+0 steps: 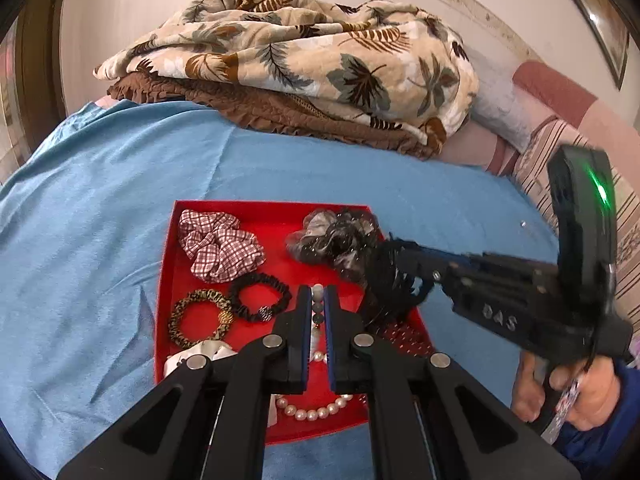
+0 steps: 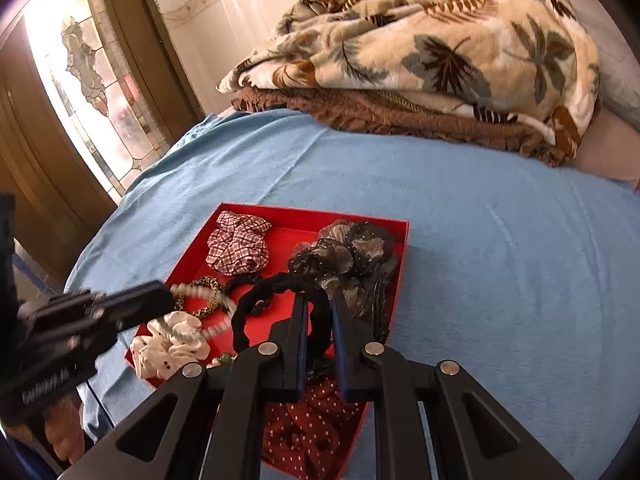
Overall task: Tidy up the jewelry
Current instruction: 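Lower both items into the red tray and open both tools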
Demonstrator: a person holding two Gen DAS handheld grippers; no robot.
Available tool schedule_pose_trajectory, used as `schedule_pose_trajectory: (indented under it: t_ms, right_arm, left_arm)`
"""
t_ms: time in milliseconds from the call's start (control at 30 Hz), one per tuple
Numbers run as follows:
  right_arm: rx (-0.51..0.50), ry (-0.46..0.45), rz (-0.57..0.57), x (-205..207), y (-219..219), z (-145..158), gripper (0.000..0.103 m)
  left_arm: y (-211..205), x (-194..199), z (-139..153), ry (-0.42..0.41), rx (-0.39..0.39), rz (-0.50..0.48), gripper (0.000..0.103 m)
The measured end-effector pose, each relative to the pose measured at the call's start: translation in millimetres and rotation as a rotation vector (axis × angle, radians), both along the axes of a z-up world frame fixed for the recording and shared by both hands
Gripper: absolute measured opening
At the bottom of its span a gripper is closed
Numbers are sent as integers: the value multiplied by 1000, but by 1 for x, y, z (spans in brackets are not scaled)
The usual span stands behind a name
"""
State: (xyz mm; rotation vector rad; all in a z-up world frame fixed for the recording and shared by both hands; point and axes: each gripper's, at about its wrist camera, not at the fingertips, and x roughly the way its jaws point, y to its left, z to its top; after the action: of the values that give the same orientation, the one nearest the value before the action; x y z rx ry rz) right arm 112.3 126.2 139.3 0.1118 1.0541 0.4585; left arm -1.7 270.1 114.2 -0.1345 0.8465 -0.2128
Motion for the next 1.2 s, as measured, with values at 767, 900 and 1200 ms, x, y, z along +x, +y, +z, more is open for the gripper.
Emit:
schedule_pose_trajectory:
  t_ms: [767, 900, 1200]
  right_arm:
    - [-13, 98, 43, 32, 35, -41, 13]
    - [-25, 105, 43, 35, 37, -46, 13]
    - [-34, 113, 43, 42, 41, -53, 13]
  left_arm:
    - [-8, 5, -18, 14, 127, 44, 6]
    - [-6, 9, -24, 34, 131, 54, 6]
    - [-8, 18, -38, 79, 151, 63, 6]
